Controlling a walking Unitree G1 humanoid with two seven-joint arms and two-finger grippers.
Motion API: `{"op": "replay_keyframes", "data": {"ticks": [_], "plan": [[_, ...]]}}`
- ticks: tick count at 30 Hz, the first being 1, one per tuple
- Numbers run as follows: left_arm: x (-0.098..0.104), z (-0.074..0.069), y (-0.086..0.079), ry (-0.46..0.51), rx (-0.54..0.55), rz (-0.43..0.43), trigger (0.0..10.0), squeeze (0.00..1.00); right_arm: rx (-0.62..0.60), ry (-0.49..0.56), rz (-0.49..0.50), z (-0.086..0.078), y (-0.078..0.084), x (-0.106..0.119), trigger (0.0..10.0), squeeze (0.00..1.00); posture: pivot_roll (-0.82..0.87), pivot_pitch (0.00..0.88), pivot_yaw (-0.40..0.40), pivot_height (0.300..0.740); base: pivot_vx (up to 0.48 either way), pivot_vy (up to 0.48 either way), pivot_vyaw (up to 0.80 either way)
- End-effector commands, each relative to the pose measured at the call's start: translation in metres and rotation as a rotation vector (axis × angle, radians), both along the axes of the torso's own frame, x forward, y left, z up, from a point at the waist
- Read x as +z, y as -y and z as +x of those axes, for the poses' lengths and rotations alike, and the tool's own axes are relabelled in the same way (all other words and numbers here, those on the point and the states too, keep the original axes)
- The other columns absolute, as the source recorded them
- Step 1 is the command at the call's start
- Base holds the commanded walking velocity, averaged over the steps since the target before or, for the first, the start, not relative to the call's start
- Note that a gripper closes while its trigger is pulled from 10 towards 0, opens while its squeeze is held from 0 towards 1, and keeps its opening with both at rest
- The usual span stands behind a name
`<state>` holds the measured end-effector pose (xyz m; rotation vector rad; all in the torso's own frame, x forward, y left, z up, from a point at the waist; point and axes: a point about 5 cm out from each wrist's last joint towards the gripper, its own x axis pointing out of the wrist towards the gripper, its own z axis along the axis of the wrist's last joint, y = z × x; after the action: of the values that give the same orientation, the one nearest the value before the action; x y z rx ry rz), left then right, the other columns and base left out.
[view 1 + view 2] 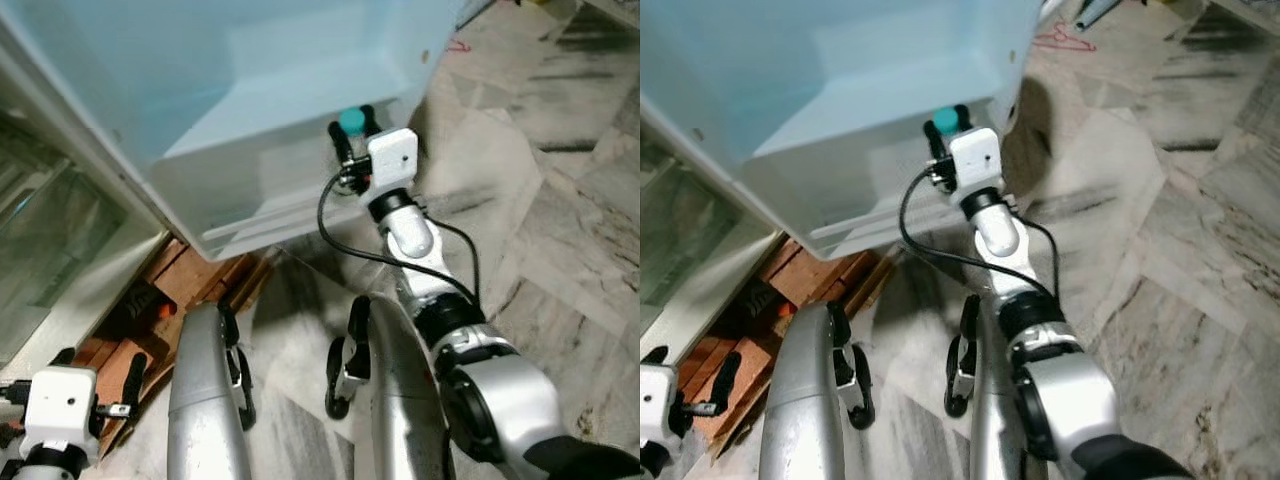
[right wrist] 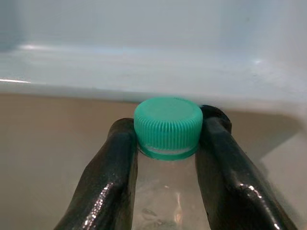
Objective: Restocking fridge
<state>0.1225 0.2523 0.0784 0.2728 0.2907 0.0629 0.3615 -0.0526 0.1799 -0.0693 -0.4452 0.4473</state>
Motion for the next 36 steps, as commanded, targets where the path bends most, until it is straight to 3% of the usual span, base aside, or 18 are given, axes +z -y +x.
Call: {"op": "replay_keyframes", "data": {"ticks": [1,5,9,16,20,24,28,33,35,36], "plan": [[-0.002,-0.006,-0.005,-0.026,0.025,0.017,10.0,0.00,0.073,0.037,0.004,-0.005,-0.015,0.010,10.0,0.00,0.30,0.385,-0.042,0.576,0.000,0.000,0.00],[-0.002,-0.005,-0.005,-0.024,0.024,0.021,10.0,0.00,0.092,0.085,-0.011,-0.010,-0.018,0.014,10.0,0.00,0.29,0.379,-0.044,0.576,0.000,0.000,0.00],[-0.004,-0.003,-0.005,-0.021,0.023,0.023,10.0,0.00,0.063,0.225,-0.087,-0.019,-0.011,0.020,10.0,0.00,0.29,0.370,-0.047,0.576,0.000,0.000,0.00],[-0.008,0.001,-0.004,-0.017,0.025,0.023,10.0,0.00,0.083,0.309,-0.074,-0.029,-0.010,0.037,10.0,0.00,0.28,0.344,-0.054,0.576,0.000,0.000,0.00],[-0.009,0.003,-0.003,-0.014,0.027,0.023,10.0,0.00,0.075,0.320,-0.110,-0.033,-0.011,0.029,10.0,0.00,0.27,0.333,-0.055,0.576,0.000,0.000,0.00],[-0.009,0.005,-0.002,-0.008,0.023,0.025,10.0,0.00,0.056,0.306,-0.211,-0.029,-0.012,0.009,10.0,0.00,0.29,0.337,-0.052,0.576,0.000,0.000,0.00],[-0.008,0.004,-0.002,-0.004,0.025,0.026,10.0,0.00,0.030,0.267,-0.276,-0.018,-0.017,0.005,10.0,0.00,0.30,0.345,-0.059,0.576,0.000,0.000,0.00],[-0.008,0.004,-0.001,-0.001,0.027,0.025,10.0,0.00,-0.009,0.217,-0.282,-0.009,-0.017,0.004,10.0,0.00,0.31,0.351,-0.066,0.576,0.000,0.000,0.00],[-0.007,0.004,0.000,0.000,0.025,0.025,10.0,0.00,-0.048,0.142,-0.278,-0.002,-0.013,-0.002,10.0,0.00,0.32,0.359,-0.072,0.576,0.000,0.000,0.00],[-0.006,0.003,0.001,0.001,0.023,0.025,10.0,0.00,-0.100,-0.004,-0.262,0.006,-0.006,-0.016,10.0,0.00,0.33,0.371,-0.074,0.576,0.000,0.000,0.00]]}}
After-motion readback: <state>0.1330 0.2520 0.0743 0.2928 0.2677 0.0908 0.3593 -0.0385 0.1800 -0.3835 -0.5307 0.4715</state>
